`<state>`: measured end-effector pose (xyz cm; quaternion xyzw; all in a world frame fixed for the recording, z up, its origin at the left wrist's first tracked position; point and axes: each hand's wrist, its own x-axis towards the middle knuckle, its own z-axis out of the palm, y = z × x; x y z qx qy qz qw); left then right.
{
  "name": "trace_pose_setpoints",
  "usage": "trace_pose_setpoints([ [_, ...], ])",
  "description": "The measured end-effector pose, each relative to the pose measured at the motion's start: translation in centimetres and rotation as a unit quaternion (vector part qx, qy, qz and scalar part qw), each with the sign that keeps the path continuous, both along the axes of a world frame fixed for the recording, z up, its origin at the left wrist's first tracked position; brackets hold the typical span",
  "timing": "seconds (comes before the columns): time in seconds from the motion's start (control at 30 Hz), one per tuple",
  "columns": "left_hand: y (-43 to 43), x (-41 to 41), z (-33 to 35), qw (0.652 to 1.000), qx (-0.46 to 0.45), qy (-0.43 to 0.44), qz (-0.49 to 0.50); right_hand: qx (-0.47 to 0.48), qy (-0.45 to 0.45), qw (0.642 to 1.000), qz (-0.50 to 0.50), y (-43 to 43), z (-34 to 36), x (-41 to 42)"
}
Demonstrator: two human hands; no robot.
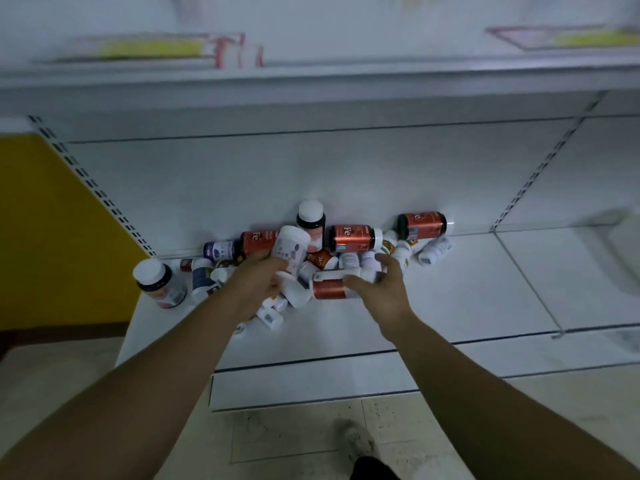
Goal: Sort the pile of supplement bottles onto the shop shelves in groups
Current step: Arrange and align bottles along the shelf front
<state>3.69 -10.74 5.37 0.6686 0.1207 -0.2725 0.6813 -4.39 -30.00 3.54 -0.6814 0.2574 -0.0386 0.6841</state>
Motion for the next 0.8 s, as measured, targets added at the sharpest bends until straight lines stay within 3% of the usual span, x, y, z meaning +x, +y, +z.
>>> trace_pose_setpoints([
  [0.13, 1.6, -3.2, 3.0, 0.988, -0.140, 0.061, 0.018, 0.096, -0.068, 0.991, -0.066, 2.1, 4.0, -1.2],
  [0.23, 2.7, -5.5, 5.3, 0.976, -0.212, 0.046, 0.003, 0.142, -0.110, 0.978, -0.104, 3.4, 7.1, -2.8],
  [0.37, 2.8, -8.5, 9.3, 0.971, -0.234, -0.019, -0.041, 0.229, -0.130, 0.958, -0.110, 4.3, 11.3, -5.8],
  [0.8, -6.1, -17.6, 18.1, 0.933, -0.285, -0.082, -0.203, 0.218, -0.185, 0.949, -0.133, -2.7, 20.9, -17.0],
])
